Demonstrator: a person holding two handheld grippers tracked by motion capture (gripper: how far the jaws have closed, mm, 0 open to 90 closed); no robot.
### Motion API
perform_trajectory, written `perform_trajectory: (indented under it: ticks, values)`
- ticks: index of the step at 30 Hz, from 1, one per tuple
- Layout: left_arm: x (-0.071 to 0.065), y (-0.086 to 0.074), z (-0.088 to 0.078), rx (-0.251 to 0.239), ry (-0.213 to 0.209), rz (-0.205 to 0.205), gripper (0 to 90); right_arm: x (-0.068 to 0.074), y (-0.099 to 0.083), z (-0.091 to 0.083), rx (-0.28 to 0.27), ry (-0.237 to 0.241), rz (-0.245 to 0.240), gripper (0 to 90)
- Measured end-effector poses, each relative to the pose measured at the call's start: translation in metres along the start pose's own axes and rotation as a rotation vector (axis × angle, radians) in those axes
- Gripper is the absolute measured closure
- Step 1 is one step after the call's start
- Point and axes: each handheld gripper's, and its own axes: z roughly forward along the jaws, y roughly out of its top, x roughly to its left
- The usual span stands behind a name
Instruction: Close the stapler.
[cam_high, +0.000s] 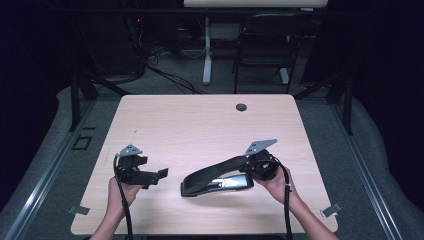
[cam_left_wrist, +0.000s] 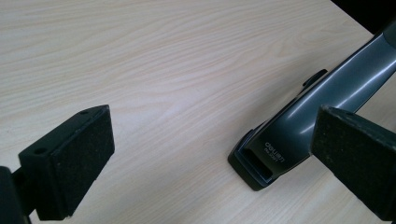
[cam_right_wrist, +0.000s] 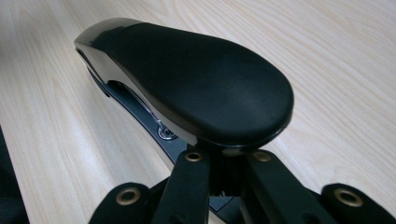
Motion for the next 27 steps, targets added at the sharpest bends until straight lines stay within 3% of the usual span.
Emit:
perform_trajectory:
  ticks: [16, 27]
  values:
    - [0.001, 0.000, 0.001, -0.001, 0.004, 0.000, 0.1, -0.007, -0.006, 0.006, 0.036, 0.015, 0.024, 90.0]
    - [0.000, 0.000, 0.001, -0.002, 0.002, 0.001, 0.0, -0.019, -0.016, 0.016, 0.099, 0.018, 0.042, 90.0]
